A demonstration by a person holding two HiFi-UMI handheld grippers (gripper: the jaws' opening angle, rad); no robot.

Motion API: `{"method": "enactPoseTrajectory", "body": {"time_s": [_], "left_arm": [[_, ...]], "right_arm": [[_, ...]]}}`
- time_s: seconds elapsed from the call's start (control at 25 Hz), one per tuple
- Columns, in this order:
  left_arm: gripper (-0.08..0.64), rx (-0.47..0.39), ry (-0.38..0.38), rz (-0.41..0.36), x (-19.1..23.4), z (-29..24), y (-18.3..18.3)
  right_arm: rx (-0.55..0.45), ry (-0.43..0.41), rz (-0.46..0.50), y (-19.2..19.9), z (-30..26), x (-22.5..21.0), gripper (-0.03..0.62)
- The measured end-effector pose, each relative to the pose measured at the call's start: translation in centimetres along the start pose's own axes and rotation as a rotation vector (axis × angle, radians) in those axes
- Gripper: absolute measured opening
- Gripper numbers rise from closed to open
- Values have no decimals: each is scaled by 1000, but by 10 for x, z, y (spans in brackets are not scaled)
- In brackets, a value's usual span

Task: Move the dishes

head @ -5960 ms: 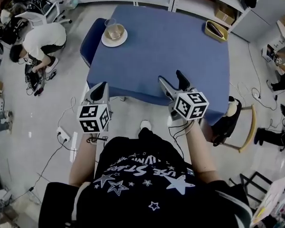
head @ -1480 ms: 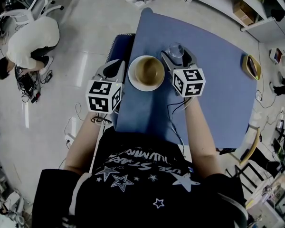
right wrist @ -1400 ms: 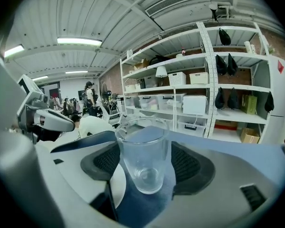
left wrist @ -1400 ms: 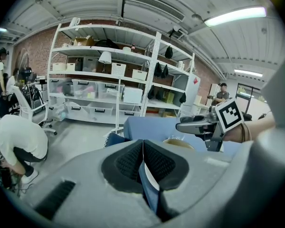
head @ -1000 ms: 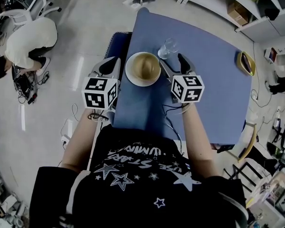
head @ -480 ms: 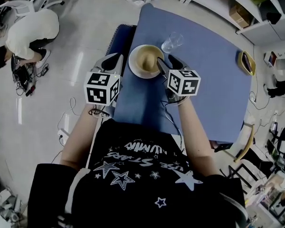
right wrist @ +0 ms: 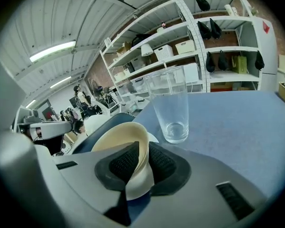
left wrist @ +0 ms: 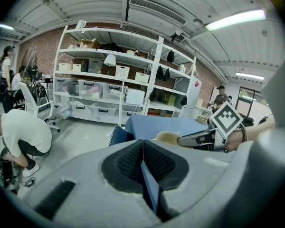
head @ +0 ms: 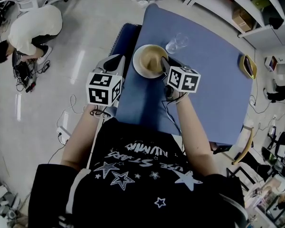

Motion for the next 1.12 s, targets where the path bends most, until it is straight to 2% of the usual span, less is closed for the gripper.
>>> {"method": "enactPoseTrajectory", "body": {"time_s": [0.12,0.24,0.52,1.12], "left_arm": [[21,-2,-1,2,3,0,-1],[21,-6,-1,2,8,0,-4],[21,-15,14,-12,21,-6,-16],[21,13,66,-23,59,-50,-31]], "right_arm": [[-9,13,-20,-3,0,1,23],[-17,8,-19,-9,0,9,21],[-98,32,-88,-34,-4,20,20],[-186,235,-158,-58,-58,24,20]]}}
Point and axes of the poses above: the fingertips, and each gripper's own axes: z backward along the fingers, x to its left, y out of its underside, the point moved 7 cm from there along z, backward along the fingers, and after that the axes turned 7 degrees about -x, right-handed, at the moved point
